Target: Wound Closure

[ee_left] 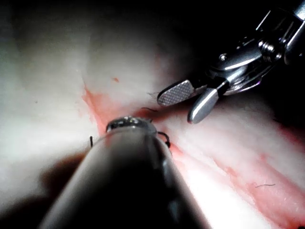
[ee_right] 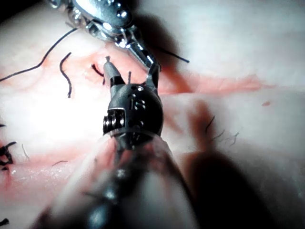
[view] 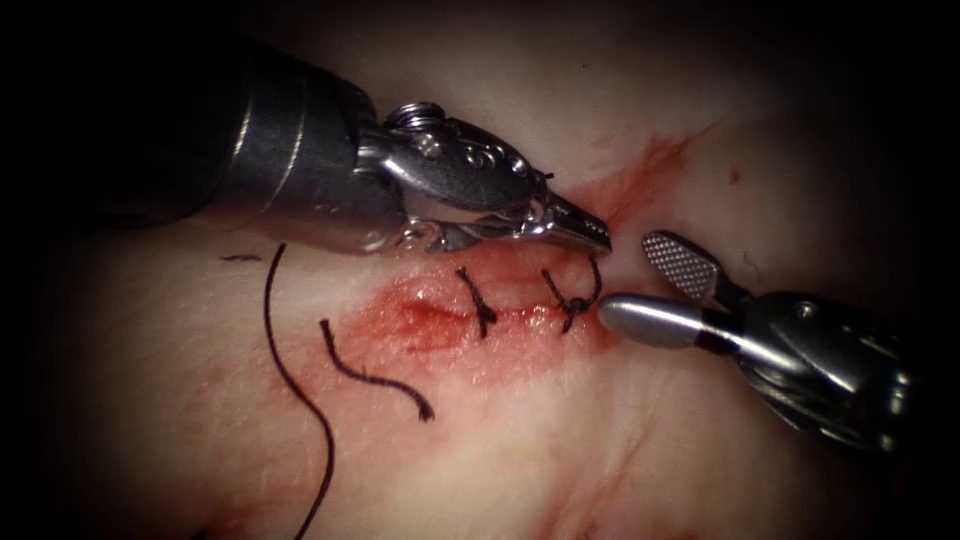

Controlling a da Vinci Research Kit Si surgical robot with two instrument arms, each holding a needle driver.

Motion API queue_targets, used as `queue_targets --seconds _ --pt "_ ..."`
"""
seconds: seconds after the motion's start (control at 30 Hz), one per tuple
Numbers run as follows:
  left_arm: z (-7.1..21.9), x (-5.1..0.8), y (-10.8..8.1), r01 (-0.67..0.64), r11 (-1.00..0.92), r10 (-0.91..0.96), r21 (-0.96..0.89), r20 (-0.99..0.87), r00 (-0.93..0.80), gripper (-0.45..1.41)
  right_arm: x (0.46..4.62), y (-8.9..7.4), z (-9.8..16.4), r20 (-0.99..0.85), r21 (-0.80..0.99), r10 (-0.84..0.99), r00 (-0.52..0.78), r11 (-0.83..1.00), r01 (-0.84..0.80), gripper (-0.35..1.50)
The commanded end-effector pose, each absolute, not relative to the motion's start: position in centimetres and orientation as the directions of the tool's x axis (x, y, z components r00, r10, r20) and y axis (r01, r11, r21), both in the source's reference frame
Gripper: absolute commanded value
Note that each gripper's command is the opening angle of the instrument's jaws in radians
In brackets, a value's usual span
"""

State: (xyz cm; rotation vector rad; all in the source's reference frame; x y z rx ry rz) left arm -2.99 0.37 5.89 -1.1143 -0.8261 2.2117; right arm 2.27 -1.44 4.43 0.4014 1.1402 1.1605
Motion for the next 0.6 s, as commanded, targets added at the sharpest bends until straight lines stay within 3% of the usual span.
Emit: queue_targets --seconds 0.03,0.13,0.2,0.6 --pt "5.93 -3.02 0.40 -0.179 -0.663 0.694 -0.727 -0.508 -0.510 -0.20 2.36 -1.39 4.44 -0.472 0.773 0.880 -0.055 0.383 -0.505 1.13" --pt "5.94 -3.02 0.40 -0.184 -0.632 0.725 -0.753 -0.489 -0.485 -0.08 2.31 -1.39 4.44 -0.450 0.783 0.891 -0.059 0.362 -0.505 1.03" --pt "5.94 -3.02 0.40 -0.179 -0.629 0.726 -0.757 -0.490 -0.482 -0.08 2.28 -1.38 4.44 -0.447 0.783 0.893 -0.053 0.362 -0.506 1.08" --pt "5.96 -3.01 0.39 -0.142 -0.493 0.831 -0.858 -0.416 -0.370 0.42 1.94 -1.45 4.40 -0.447 0.787 0.894 -0.037 0.373 -0.491 1.10"
